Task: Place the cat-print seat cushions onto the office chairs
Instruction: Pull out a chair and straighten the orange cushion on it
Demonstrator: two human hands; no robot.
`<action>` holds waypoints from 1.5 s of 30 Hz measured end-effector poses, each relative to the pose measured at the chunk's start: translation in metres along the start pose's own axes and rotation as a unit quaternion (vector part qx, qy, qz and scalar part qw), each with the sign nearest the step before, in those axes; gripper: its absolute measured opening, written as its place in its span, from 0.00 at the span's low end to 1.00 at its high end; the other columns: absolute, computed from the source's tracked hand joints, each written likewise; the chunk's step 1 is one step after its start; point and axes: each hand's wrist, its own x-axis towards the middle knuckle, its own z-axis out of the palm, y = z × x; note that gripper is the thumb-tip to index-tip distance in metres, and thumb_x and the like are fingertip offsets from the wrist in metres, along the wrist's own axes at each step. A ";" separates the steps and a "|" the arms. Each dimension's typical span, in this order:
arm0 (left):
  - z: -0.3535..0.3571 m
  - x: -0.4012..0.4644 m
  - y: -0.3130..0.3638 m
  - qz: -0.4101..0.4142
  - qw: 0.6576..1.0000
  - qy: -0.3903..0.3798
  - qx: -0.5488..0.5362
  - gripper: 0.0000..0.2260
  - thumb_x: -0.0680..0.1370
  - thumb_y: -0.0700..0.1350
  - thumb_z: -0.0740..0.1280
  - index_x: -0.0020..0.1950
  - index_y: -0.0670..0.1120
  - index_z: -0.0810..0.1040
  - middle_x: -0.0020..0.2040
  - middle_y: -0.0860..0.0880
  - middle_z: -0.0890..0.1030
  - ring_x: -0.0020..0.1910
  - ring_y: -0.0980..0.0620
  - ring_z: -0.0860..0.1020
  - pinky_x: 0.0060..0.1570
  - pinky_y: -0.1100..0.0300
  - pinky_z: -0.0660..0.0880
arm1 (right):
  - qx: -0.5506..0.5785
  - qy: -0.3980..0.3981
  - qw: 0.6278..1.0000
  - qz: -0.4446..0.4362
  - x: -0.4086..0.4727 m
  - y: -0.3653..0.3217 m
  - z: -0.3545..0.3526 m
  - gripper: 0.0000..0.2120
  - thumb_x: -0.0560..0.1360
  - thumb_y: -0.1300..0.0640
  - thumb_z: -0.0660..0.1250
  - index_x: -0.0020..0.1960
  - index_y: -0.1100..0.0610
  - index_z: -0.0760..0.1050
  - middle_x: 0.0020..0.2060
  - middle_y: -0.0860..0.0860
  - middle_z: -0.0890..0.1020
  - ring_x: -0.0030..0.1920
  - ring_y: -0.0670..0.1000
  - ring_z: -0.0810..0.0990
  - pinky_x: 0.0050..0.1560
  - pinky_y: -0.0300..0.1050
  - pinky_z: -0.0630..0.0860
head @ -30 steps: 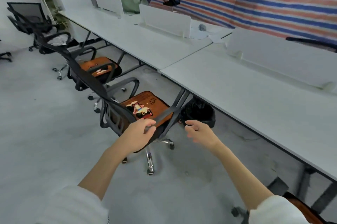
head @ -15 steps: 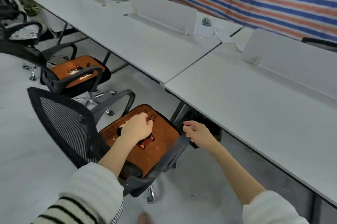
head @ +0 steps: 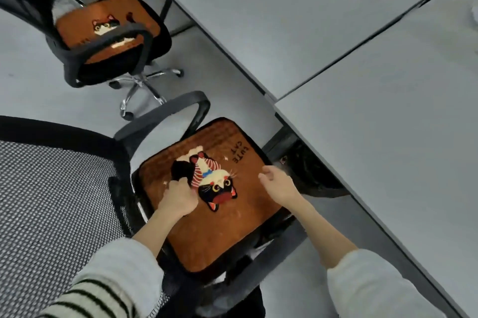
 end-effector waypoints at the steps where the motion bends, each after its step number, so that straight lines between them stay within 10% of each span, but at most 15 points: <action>1: 0.009 0.016 -0.007 -0.018 1.000 -0.013 -0.008 0.22 0.81 0.45 0.56 0.73 0.40 0.60 0.72 0.37 0.62 0.71 0.39 0.62 0.67 0.51 0.63 | -0.018 -0.013 1.000 0.010 0.021 0.004 0.006 0.21 0.81 0.50 0.57 0.72 0.56 0.64 0.65 0.55 0.74 0.65 0.54 0.73 0.64 0.43 0.67; 12: 0.072 0.136 -0.062 -0.323 0.937 0.019 -0.131 0.38 0.78 0.48 0.63 0.77 0.47 0.38 0.76 0.39 0.36 0.75 0.37 0.43 0.73 0.43 0.50 | -0.196 -0.046 0.978 0.063 0.172 0.060 0.065 0.33 0.80 0.49 0.58 0.78 0.53 0.43 0.77 0.55 0.50 0.76 0.58 0.52 0.74 0.56 0.56; 21: 0.076 0.154 -0.091 -0.407 0.889 0.067 -0.198 0.45 0.72 0.54 0.71 0.76 0.42 0.45 0.72 0.35 0.57 0.69 0.35 0.62 0.67 0.42 0.65 | -0.208 0.095 0.970 0.080 0.192 0.050 0.073 0.22 0.81 0.52 0.55 0.73 0.58 0.62 0.68 0.60 0.68 0.68 0.61 0.67 0.65 0.57 0.67; 31: 0.025 0.095 -0.023 -0.089 0.971 0.194 -0.104 0.26 0.74 0.39 0.65 0.70 0.47 0.62 0.62 0.42 0.70 0.58 0.39 0.73 0.49 0.45 0.74 | -0.174 0.099 0.979 0.025 0.121 0.003 0.053 0.16 0.80 0.56 0.54 0.65 0.59 0.70 0.55 0.61 0.80 0.56 0.63 0.77 0.51 0.51 0.73; 38: -0.029 0.078 0.049 0.155 0.961 0.229 0.018 0.23 0.75 0.35 0.61 0.69 0.48 0.66 0.60 0.45 0.74 0.58 0.43 0.74 0.48 0.46 0.74 | 0.192 -0.049 0.953 0.227 0.057 0.001 0.057 0.02 0.73 0.62 0.63 0.42 0.59 0.71 0.42 0.59 0.81 0.39 0.58 0.83 0.37 0.49 0.83; 45: -0.012 0.105 0.065 0.204 0.953 0.205 0.092 0.22 0.75 0.34 0.61 0.69 0.47 0.69 0.61 0.43 0.74 0.59 0.42 0.73 0.49 0.49 0.73 | 0.041 -0.130 0.964 0.228 0.047 0.036 0.075 0.11 0.78 0.60 0.57 0.45 0.63 0.76 0.43 0.60 0.82 0.35 0.57 0.83 0.40 0.50 0.83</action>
